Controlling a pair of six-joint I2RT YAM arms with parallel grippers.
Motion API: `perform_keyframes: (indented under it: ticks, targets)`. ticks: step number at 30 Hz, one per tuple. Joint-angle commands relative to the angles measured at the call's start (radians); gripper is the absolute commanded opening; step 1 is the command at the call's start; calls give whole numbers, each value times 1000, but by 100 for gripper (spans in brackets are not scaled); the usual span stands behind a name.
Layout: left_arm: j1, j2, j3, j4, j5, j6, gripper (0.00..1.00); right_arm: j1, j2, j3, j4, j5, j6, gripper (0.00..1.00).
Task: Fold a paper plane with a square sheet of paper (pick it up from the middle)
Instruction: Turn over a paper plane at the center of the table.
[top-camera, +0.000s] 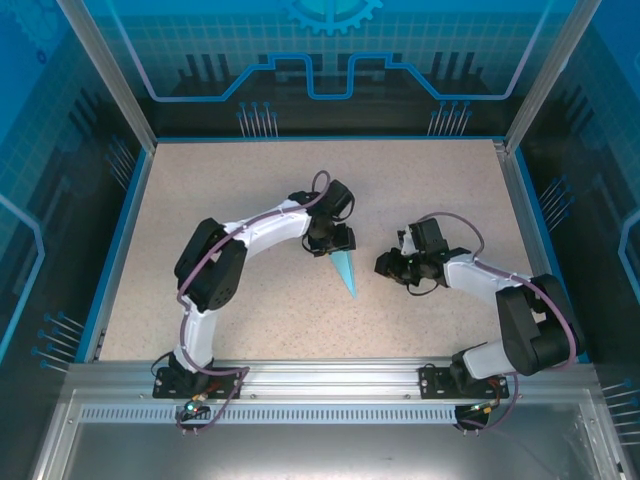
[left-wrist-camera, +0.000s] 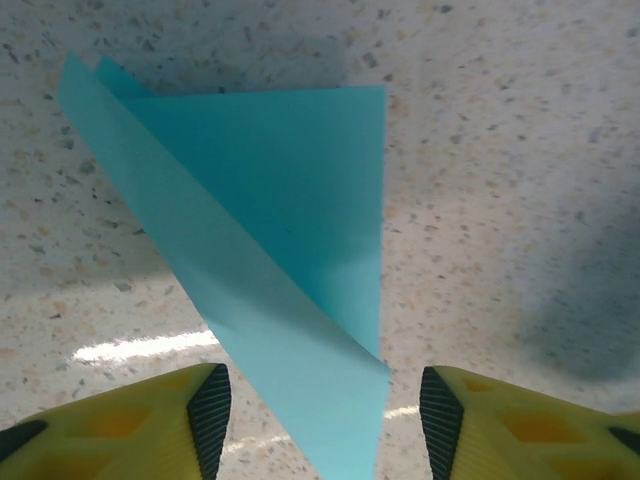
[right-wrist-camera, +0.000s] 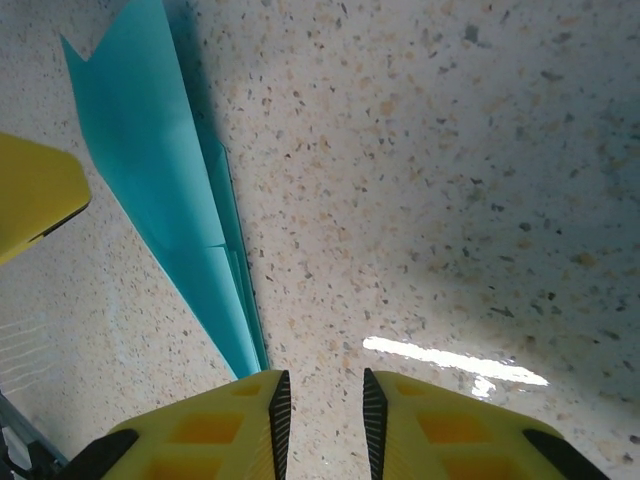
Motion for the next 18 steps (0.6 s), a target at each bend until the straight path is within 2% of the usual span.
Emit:
perform_keyframes:
  ticks: [1, 3, 8, 14, 18]
  targets:
    - [-24, 41, 71, -111, -73, -33, 58, -9, -14, -16, 11, -20, -1, 29]
    - [-36, 64, 106, -144, -97, -35, 61, -8, -12, -18, 17, -23, 0, 29]
    - [-49, 111, 167, -216, -153, -36, 61, -3, -11, -27, 34, -30, 10, 29]
    - [-50, 67, 141, -224, -192, -38, 54, 13, 5, -11, 48, -50, 1, 30]
    - [-51, 5, 79, -158, -203, -12, 46, 46, 35, 26, 48, -52, -15, 31]
